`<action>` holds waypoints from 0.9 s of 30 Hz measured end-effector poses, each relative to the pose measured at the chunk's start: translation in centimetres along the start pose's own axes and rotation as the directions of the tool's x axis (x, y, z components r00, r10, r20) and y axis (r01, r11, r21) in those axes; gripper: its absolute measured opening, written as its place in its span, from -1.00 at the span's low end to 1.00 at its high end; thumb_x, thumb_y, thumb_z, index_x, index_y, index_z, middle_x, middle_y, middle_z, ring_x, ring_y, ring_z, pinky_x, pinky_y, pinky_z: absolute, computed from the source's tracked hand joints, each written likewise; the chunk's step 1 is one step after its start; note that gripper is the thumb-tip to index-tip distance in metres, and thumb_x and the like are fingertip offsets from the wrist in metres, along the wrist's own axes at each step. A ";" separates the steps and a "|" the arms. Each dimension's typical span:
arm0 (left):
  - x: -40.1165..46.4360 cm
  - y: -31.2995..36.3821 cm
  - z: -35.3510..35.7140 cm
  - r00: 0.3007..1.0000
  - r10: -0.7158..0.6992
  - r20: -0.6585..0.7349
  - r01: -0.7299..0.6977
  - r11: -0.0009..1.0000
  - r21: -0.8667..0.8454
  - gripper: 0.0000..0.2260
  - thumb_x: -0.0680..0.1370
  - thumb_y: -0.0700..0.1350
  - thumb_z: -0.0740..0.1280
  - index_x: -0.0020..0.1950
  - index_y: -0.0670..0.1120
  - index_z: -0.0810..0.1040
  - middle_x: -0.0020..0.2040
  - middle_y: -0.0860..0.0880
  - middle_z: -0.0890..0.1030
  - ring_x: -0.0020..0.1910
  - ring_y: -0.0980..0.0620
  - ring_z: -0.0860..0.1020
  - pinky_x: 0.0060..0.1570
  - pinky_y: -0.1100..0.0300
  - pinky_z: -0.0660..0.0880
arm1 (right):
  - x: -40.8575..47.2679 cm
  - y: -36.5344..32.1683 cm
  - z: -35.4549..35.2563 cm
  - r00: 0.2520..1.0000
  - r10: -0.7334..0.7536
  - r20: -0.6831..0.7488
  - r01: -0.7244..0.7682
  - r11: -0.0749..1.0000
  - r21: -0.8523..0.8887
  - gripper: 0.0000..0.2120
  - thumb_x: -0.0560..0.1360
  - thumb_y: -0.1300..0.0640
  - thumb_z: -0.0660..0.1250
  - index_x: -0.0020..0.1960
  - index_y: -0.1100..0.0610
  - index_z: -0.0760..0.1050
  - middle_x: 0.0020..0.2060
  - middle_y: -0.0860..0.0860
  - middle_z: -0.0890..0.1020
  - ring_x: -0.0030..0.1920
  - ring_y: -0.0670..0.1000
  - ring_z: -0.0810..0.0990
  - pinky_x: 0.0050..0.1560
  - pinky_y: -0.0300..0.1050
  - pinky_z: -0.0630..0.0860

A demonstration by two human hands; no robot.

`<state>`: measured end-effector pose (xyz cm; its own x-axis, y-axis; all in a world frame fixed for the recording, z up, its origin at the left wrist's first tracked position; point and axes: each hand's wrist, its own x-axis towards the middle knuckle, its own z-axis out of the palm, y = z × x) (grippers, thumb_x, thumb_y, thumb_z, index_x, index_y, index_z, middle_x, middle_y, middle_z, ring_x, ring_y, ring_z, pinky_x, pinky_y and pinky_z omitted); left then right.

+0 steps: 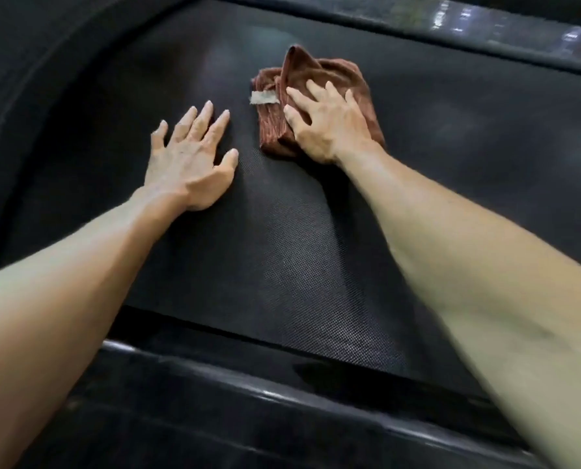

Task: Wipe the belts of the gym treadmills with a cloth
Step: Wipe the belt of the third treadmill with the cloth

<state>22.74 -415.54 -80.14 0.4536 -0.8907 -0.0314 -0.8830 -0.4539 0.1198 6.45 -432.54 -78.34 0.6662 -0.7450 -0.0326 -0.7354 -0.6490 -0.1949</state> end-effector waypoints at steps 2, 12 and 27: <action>0.2 0.0 0.3 1.000 0.000 -0.018 0.000 1.000 0.015 -0.41 0.67 0.25 -0.02 0.68 0.18 -0.06 0.69 0.09 -0.10 0.65 0.09 -0.13 0.60 -0.10 -0.16 | 3.5 0.9 -0.3 1.000 0.029 -0.004 -0.029 0.999 -0.022 -0.44 0.69 -0.26 -0.10 0.67 -0.18 0.11 0.68 0.01 0.09 0.68 0.12 -0.01 0.65 0.17 -0.16; 0.2 0.1 0.5 0.998 -0.002 -0.065 0.002 1.000 -0.009 -0.30 0.52 0.36 -0.16 0.67 0.22 -0.06 0.69 0.15 -0.09 0.64 0.16 -0.14 0.59 -0.06 -0.14 | 8.3 8.1 -1.8 0.888 0.454 -0.073 -0.456 0.890 -0.015 -0.40 0.67 -0.23 -0.14 0.68 -0.12 0.08 0.68 0.07 0.07 0.67 0.19 -0.02 0.62 0.24 -0.19; 0.0 0.3 0.3 0.998 -0.007 -0.060 0.006 1.000 -0.003 -0.27 0.50 0.38 -0.18 0.67 0.21 -0.04 0.69 0.12 -0.08 0.64 0.15 -0.14 0.58 -0.08 -0.09 | 3.3 3.8 -0.8 0.999 0.027 0.017 -0.027 1.000 -0.001 -0.41 0.67 -0.30 -0.06 0.66 -0.18 0.12 0.68 -0.05 0.09 0.67 0.02 0.01 0.64 0.19 -0.13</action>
<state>22.42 -415.72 -80.41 0.4659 -0.8844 0.0272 -0.8796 -0.4595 0.1230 5.77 -437.54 -78.42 0.6480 -0.7597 -0.0541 -0.7533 -0.6287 -0.1932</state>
